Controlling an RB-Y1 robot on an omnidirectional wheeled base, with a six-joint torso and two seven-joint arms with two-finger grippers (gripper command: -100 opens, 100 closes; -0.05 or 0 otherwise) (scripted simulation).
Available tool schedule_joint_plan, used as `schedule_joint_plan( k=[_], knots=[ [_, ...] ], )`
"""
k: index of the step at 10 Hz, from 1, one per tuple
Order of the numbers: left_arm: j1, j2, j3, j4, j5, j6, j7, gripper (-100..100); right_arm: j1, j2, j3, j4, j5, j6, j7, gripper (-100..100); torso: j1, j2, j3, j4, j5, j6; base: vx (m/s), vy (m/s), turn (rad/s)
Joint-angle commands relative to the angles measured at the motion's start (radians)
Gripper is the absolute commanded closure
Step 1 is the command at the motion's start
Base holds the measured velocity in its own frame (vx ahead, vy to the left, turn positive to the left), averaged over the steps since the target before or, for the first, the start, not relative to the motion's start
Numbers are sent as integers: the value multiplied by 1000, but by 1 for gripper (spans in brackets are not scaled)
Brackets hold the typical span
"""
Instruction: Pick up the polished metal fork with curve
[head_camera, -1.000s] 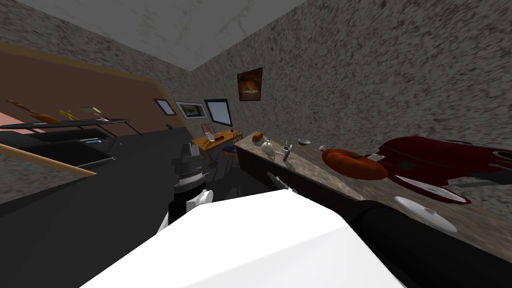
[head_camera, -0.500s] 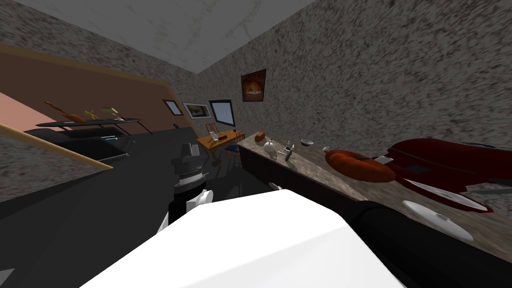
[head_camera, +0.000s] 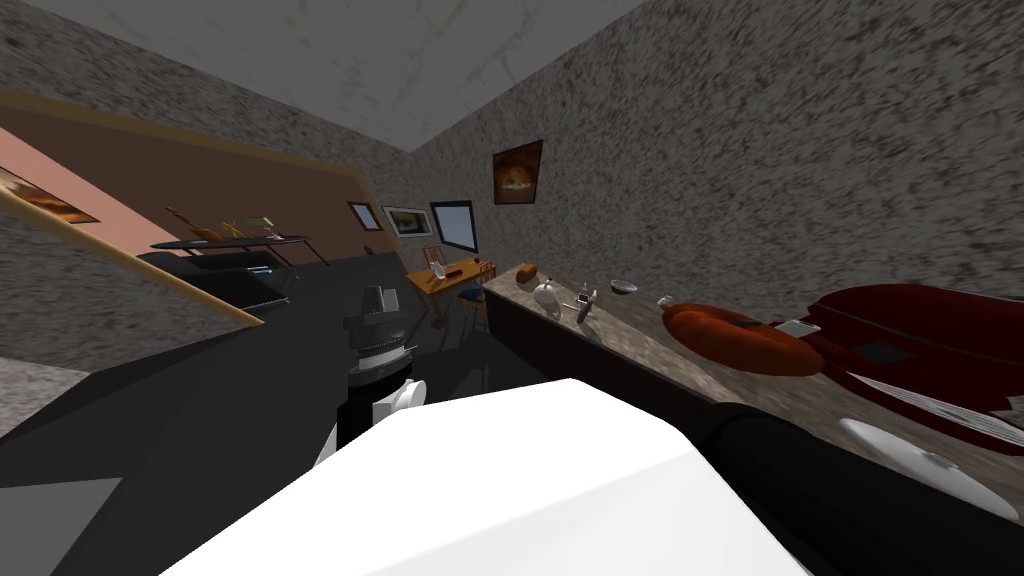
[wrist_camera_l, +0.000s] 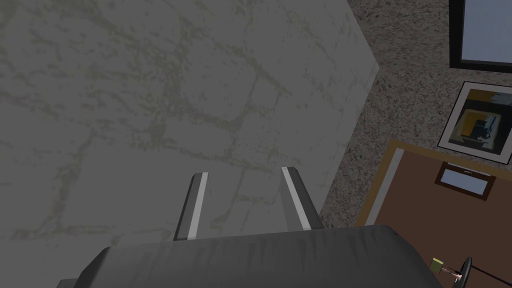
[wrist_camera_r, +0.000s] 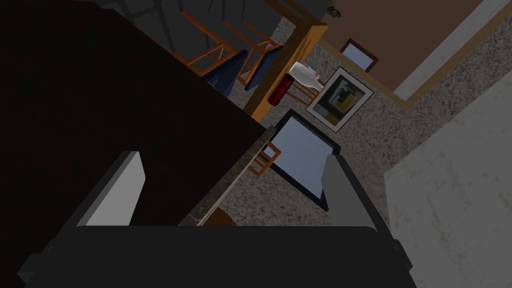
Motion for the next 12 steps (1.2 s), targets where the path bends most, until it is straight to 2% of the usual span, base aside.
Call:
schedule_joint_plan(
  k=[1,2,3,4,5,8,9,10,11,12],
  knots=[
    [0,0,0,0,0,0,0,0,24,-50,4,41,7,-16,7,-100,0,0,0,0,0,0,-19,31,73],
    [0,0,0,0,0,0,0,0,24,-58,4,41,7,-16,7,-100,-1,0,0,0,0,0,-4,10,-10],
    [0,0,0,0,0,0,0,0,49,-98,20,82,24,-26,10,-100,-2,-1,-1,0,0,0,-6,34,168],
    [0,0,0,0,0,0,0,0,49,-120,20,95,24,-26,10,-100,-1,-1,-1,0,0,0,-6,28,60],
    [0,0,0,0,0,0,0,0,74,-150,35,136,39,-36,15,-100,-1,-2,-1,0,0,0,-6,42,132],
    [0,0,0,0,0,0,0,0,97,-240,50,204,54,-46,21,-100,0,-2,-1,0,0,0,4,40,84],
    [0,0,0,0,0,0,0,0,118,-279,62,255,67,-55,29,-100,0,-3,-1,0,0,0,15,36,143],
    [0,0,0,0,0,0,0,0,118,-310,62,242,67,-55,29,-100,0,-3,-2,-1,0,0,13,20,67],
    [0,0,0,0,0,0,0,0,118,-310,62,260,67,-55,29,-100,-1,-3,-2,-1,0,0,5,4,-11],
    [0,0,0,0,0,0,0,0,138,-357,74,296,79,-65,39,-100,-2,-2,-1,0,-1,0,14,12,125]
  ],
)
